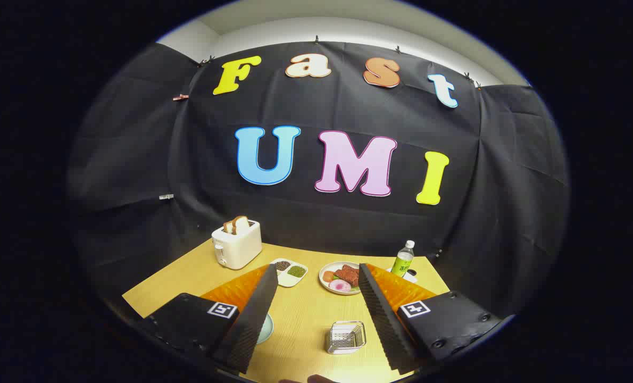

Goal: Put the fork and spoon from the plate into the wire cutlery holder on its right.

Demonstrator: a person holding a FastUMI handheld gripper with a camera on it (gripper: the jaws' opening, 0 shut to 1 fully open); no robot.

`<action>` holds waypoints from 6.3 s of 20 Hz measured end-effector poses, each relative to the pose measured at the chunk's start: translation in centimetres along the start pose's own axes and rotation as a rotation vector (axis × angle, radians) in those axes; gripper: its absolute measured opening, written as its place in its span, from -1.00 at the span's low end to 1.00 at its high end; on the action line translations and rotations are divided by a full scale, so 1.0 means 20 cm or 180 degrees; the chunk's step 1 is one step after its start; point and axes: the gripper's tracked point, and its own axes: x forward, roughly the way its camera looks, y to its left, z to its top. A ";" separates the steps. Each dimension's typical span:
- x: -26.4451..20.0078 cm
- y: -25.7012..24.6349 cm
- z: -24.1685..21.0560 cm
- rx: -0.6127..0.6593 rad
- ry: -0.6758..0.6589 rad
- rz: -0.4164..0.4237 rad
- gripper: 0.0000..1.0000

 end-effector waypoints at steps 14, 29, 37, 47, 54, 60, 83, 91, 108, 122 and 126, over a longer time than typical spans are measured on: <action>0.05 0.07 -0.03 0.0021 0.0087 -0.0019 0.90; 0.15 0.06 -0.10 0.0208 0.0333 -0.0369 0.90; 0.19 0.13 -0.12 0.0118 0.0283 -0.0419 0.90; 0.28 0.38 -0.63 0.0352 0.1421 0.0178 0.90; 0.32 0.66 -1.16 0.0108 0.2351 0.0515 0.85; 0.38 0.84 -1.50 -0.0090 0.2981 0.0764 0.45; 0.37 0.76 -1.54 0.0311 0.3710 0.1056 -0.84; 0.15 0.12 -1.21 0.0051 0.3799 0.1193 -0.85; 0.06 -0.48 -1.46 -0.0187 0.5189 0.1147 -0.83; 0.32 -0.29 -0.96 0.0346 0.3851 0.1160 0.98; 0.41 -0.10 -0.75 0.0604 0.2987 0.1040 0.98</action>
